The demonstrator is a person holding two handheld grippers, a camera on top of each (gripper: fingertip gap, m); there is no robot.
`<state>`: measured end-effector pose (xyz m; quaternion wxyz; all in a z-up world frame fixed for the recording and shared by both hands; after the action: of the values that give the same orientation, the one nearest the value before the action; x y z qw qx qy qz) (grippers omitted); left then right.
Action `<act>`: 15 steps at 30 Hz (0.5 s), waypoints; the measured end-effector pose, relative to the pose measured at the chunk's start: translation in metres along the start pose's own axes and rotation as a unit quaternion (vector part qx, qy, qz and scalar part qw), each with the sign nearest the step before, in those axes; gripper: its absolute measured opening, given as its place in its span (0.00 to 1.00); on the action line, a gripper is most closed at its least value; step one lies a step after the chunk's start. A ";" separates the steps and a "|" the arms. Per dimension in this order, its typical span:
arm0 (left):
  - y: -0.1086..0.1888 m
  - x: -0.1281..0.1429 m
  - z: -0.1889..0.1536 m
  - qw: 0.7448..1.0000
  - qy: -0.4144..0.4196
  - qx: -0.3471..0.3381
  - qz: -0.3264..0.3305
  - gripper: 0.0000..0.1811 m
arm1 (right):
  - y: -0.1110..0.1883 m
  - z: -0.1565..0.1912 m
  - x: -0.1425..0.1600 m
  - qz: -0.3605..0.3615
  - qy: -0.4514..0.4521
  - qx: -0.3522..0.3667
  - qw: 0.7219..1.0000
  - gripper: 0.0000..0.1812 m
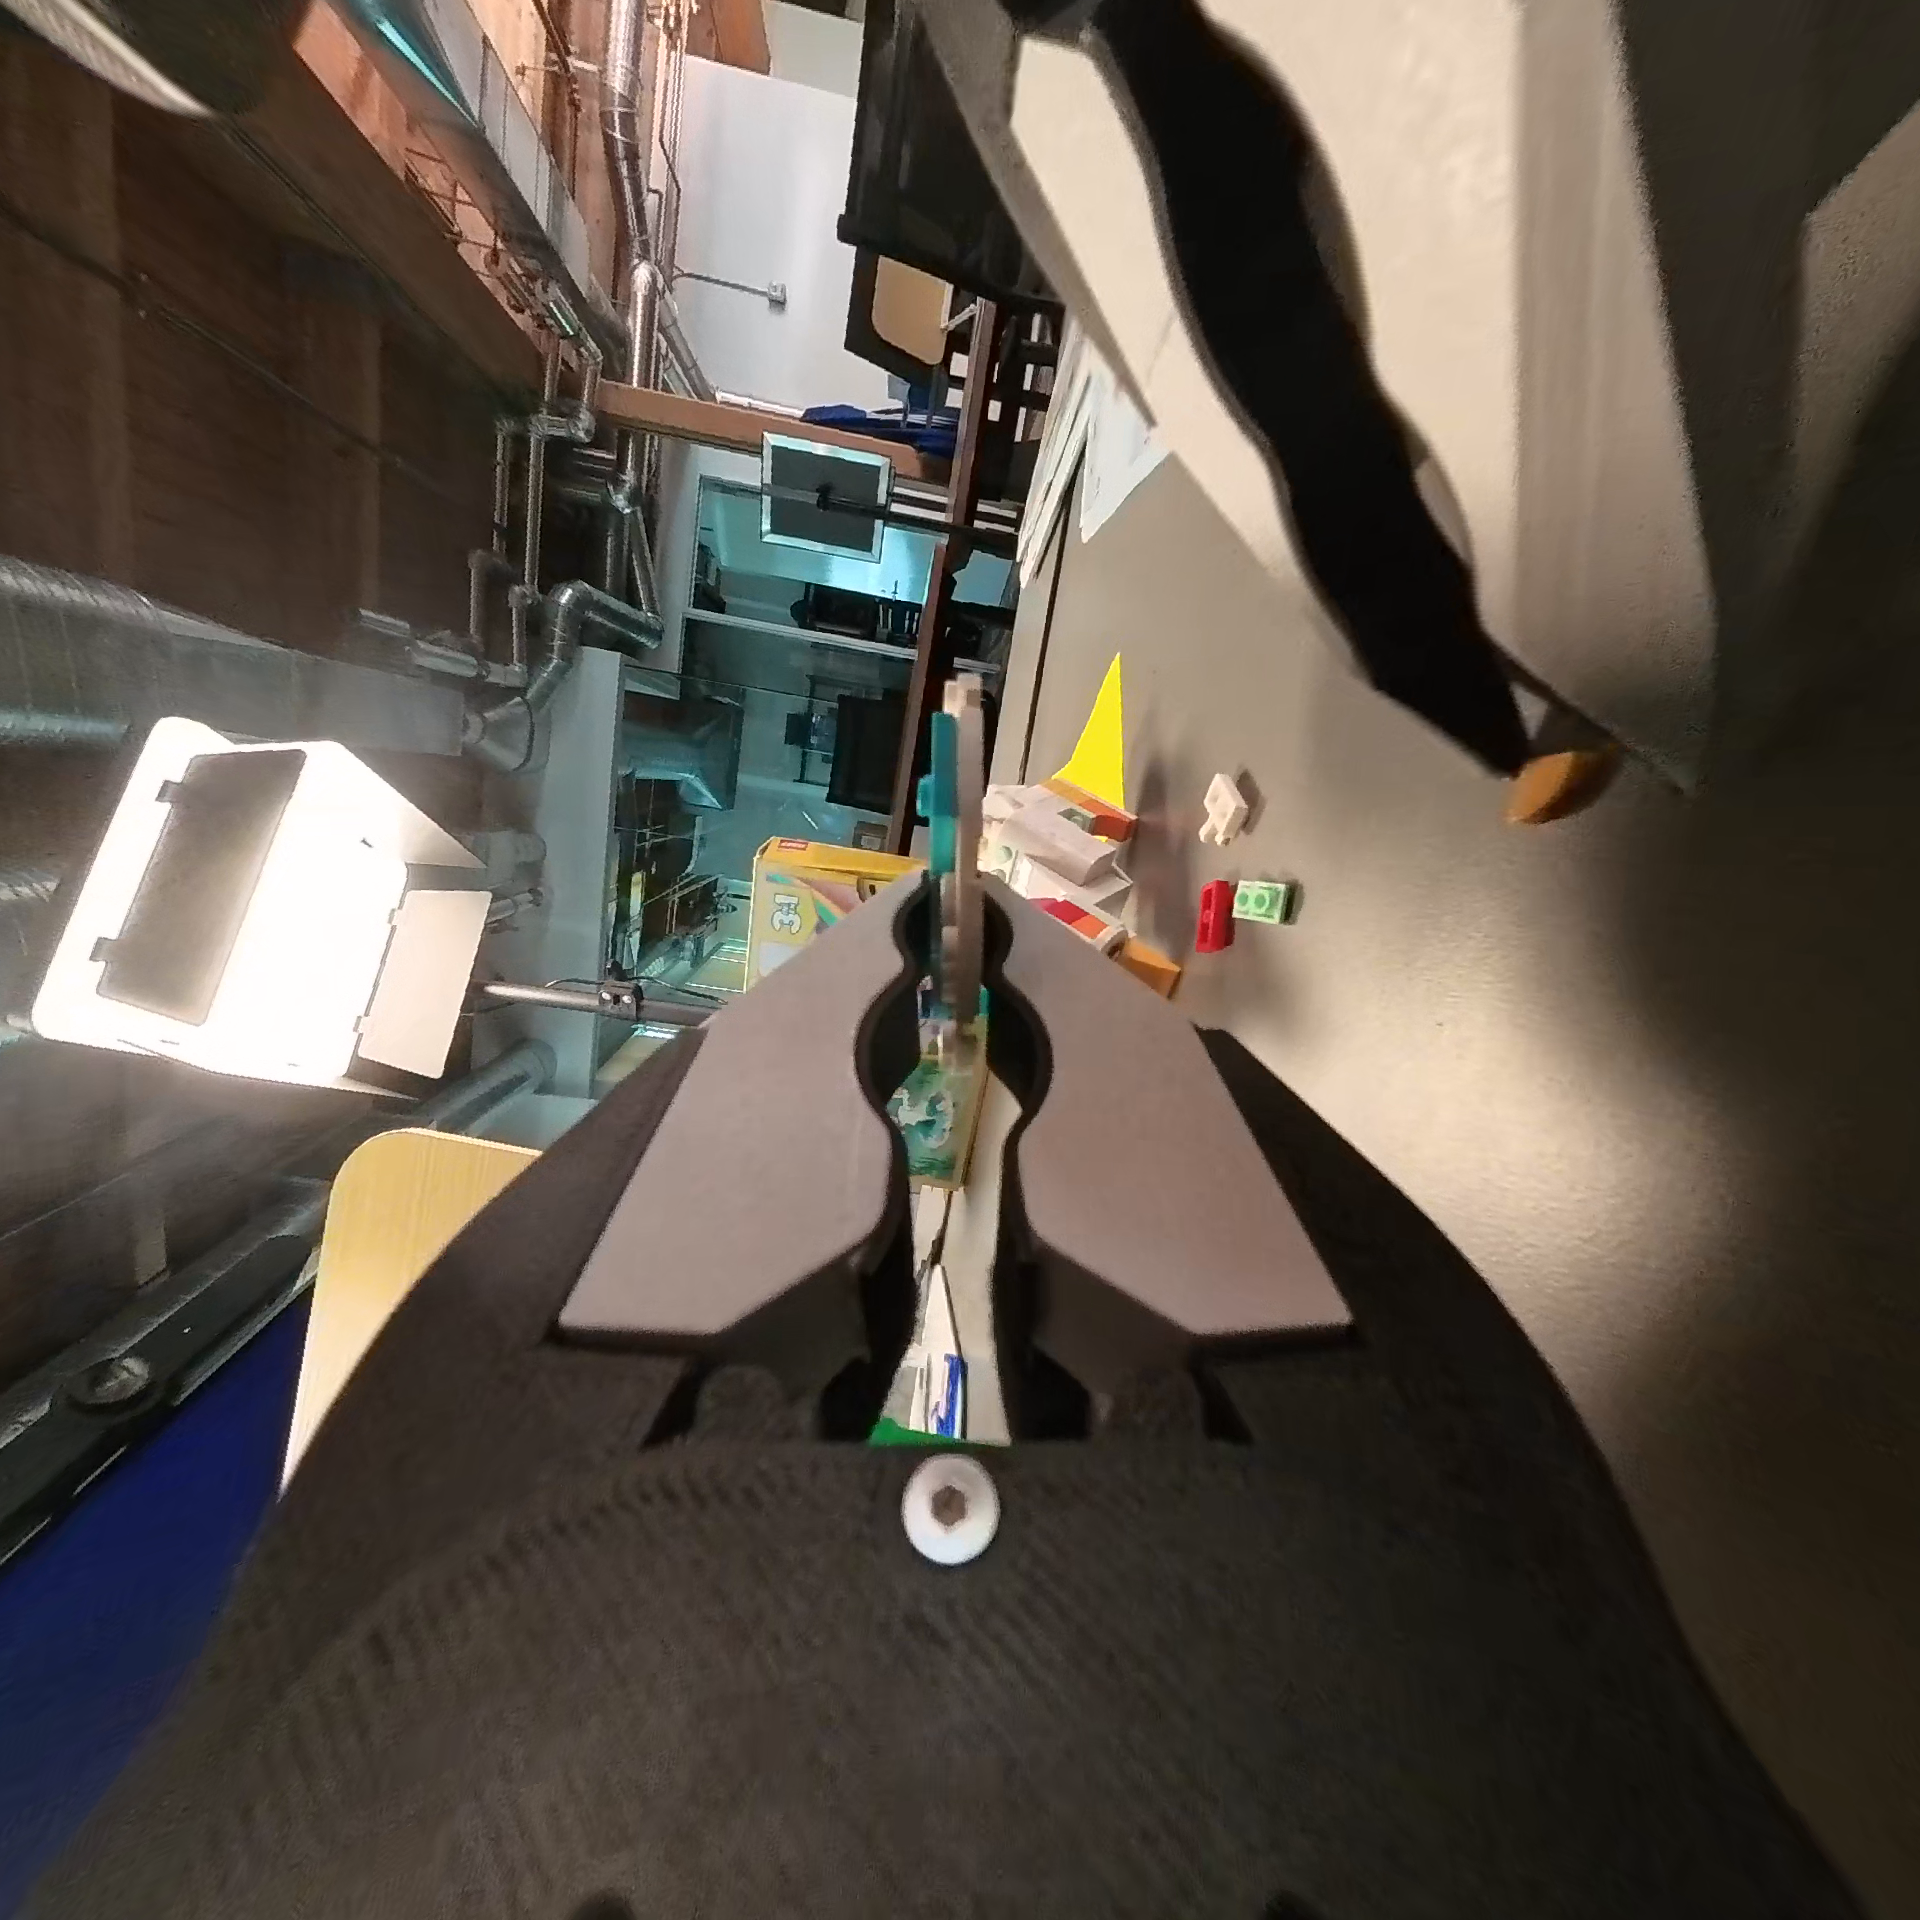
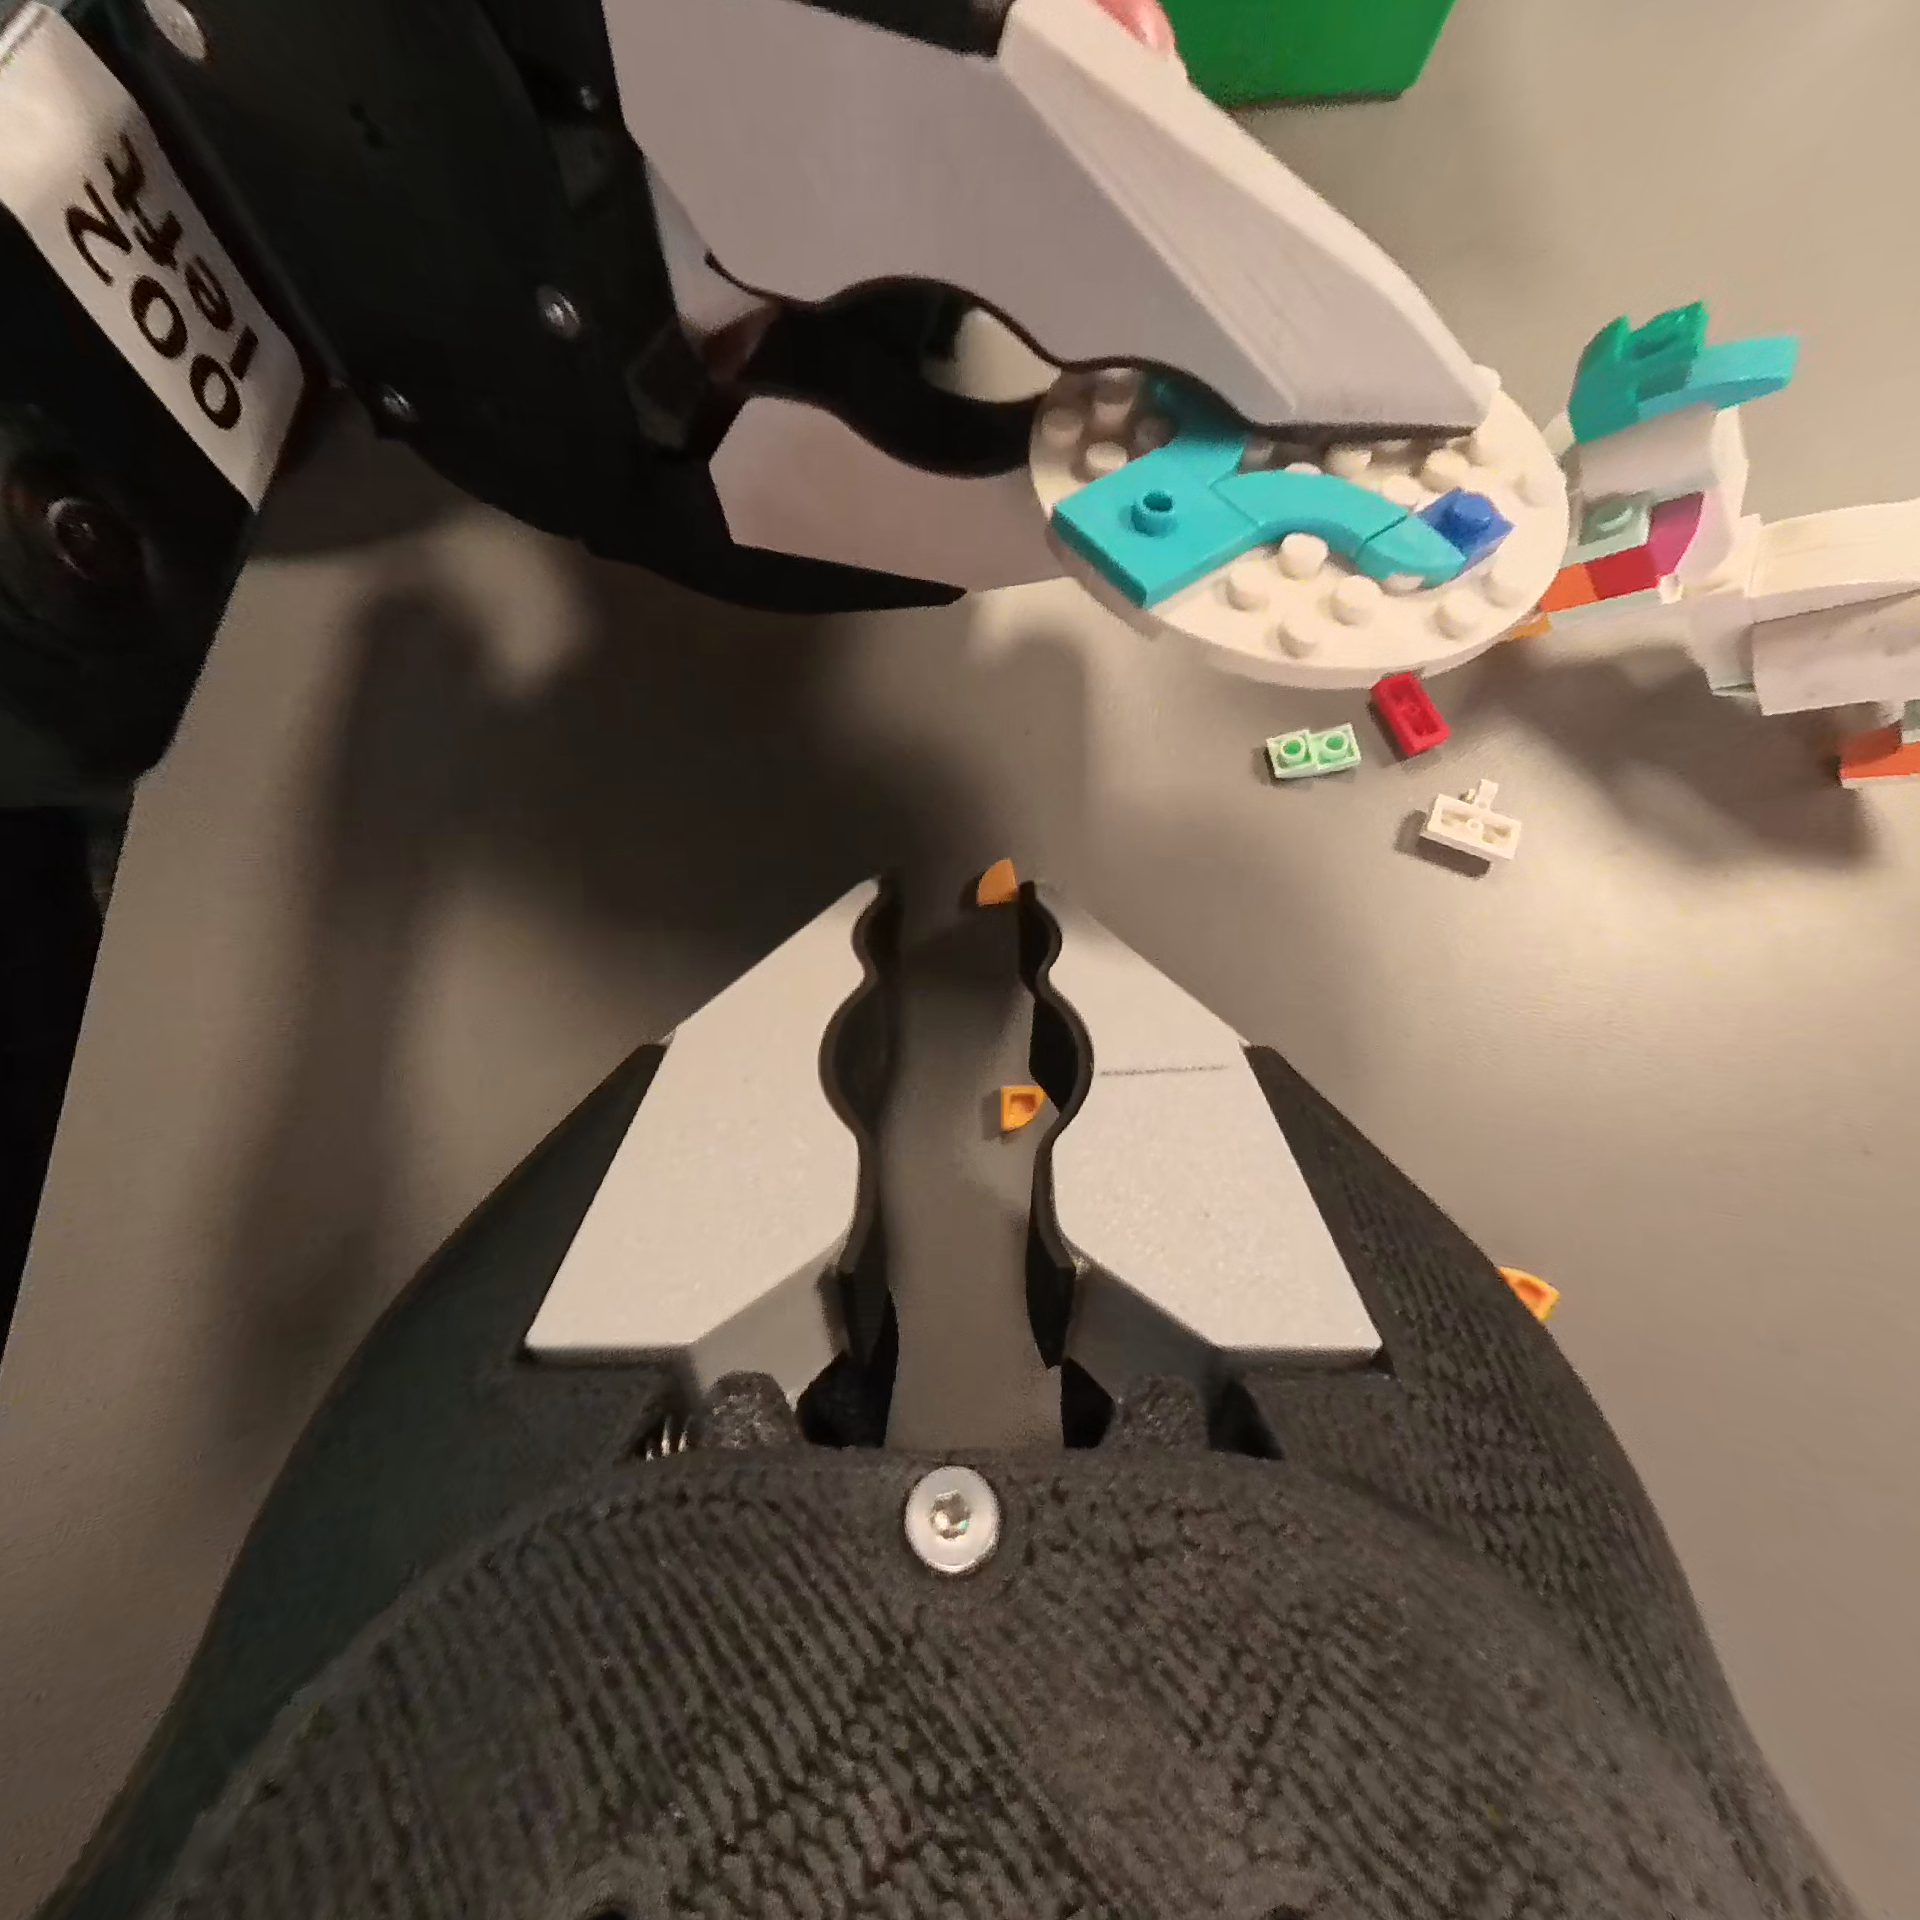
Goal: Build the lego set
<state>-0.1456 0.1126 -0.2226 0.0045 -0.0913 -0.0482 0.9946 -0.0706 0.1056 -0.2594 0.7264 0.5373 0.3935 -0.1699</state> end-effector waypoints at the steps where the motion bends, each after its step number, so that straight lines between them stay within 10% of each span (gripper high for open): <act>1: 0.000 0.000 0.000 1.000 0.000 0.000 0.000 0.02 | 0.001 0.001 0.001 0.000 0.000 -0.003 1.000 0.12; 15: -0.001 0.000 -0.002 1.000 0.003 0.009 0.000 0.02 | 0.004 0.002 -0.003 -0.023 0.006 -0.002 1.000 0.14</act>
<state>-0.1456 0.1134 -0.2251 0.0052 -0.0941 -0.0397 0.9948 -0.0693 0.1048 -0.2540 0.7208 0.5280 0.4105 -0.1821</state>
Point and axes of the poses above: each gripper's, where its closed fingertips meet, y back along the fingers, x out of its underside, z = x × y across the jaws, the point moved 4 cm from there along y, back along the fingers, and after that the axes turned 7 degrees about -x, right-handed, at the moved point
